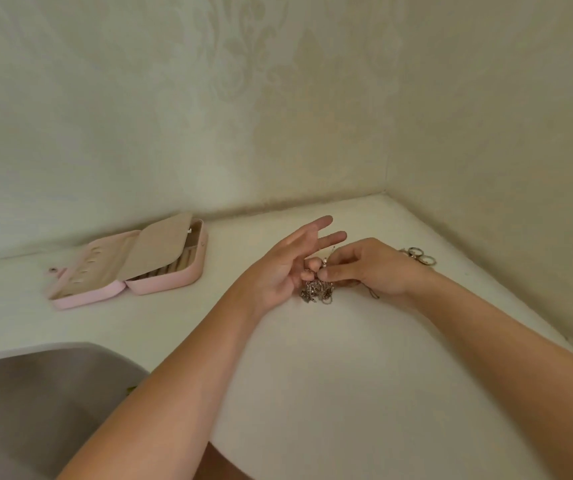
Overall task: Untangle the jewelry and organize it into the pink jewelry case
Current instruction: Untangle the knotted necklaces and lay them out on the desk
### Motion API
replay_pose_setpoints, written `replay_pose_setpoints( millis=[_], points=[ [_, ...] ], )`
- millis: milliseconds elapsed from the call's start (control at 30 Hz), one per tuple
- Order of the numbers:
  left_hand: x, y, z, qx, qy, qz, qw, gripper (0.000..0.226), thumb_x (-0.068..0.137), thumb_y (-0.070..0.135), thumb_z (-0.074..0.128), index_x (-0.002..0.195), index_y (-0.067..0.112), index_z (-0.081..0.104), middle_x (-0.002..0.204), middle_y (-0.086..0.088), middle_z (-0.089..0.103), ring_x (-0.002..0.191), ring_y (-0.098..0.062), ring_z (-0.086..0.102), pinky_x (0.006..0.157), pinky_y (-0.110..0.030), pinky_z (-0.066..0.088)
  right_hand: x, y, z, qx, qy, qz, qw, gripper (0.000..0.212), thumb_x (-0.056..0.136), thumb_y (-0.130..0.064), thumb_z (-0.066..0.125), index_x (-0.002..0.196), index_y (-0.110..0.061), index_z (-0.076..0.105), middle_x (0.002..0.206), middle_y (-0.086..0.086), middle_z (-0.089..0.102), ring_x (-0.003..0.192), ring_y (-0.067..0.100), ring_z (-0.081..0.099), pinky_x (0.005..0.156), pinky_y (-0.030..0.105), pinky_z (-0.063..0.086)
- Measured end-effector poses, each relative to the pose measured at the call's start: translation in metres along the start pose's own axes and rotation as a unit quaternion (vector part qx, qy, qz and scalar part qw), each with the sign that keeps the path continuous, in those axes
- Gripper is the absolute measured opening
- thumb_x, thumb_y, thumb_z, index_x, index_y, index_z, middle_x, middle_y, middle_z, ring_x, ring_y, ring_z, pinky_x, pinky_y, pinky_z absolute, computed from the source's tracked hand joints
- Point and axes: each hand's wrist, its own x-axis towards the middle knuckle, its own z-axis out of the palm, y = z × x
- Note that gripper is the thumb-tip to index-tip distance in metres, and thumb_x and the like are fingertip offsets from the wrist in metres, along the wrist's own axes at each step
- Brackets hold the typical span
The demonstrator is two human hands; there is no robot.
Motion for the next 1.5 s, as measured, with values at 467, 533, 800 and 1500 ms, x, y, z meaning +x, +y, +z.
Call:
replay_pose_setpoints(
  millis=[467,533,800,1500],
  points=[
    [0.009,0.004,-0.012,-0.027,0.065,-0.005,0.998,0.032,0.077,0.017,0.06,0.109,0.014,0.061,0.065,0.007,0.054,0.044,0.0,0.038,0.037,-0.009,0.03,-0.001,0.002,-0.014,0.198,0.038,-0.02,0.979,0.016,0.093,-0.014,0.058,0.094,-0.008,0.073,0.073,-0.004,0.065,0.065,0.01,0.052,0.067,0.017,0.047],
    [0.009,0.005,-0.013,-0.018,0.057,-0.009,0.998,0.033,0.081,0.012,0.058,0.114,0.018,0.061,0.072,0.008,0.061,0.043,0.0,0.034,0.035,-0.008,0.022,0.0,0.003,-0.014,0.133,0.077,-0.027,0.988,0.021,0.097,-0.018,0.053,0.101,-0.011,0.072,0.087,-0.002,0.068,0.082,0.011,0.059,0.079,0.023,0.049],
    [0.007,0.007,-0.014,0.015,0.03,-0.01,0.999,0.044,0.095,-0.003,0.043,0.121,0.028,0.058,0.094,0.01,0.071,0.042,-0.001,0.028,0.033,-0.008,0.022,0.0,-0.004,-0.018,0.119,0.232,-0.057,0.964,0.015,0.091,-0.018,0.063,0.08,-0.012,0.07,0.075,0.001,0.065,0.073,0.011,0.059,0.069,0.011,0.049],
    [-0.002,-0.012,0.015,0.169,-0.025,0.076,0.982,0.037,0.085,0.023,0.065,0.121,0.014,0.061,0.126,-0.013,0.062,0.122,-0.022,0.056,0.105,-0.037,0.042,-0.022,-0.03,-0.023,0.158,-0.03,-0.097,0.982,0.032,0.101,-0.019,0.042,0.121,0.003,0.054,0.051,-0.002,0.041,0.039,0.006,0.024,0.037,0.017,0.023]
  ],
)
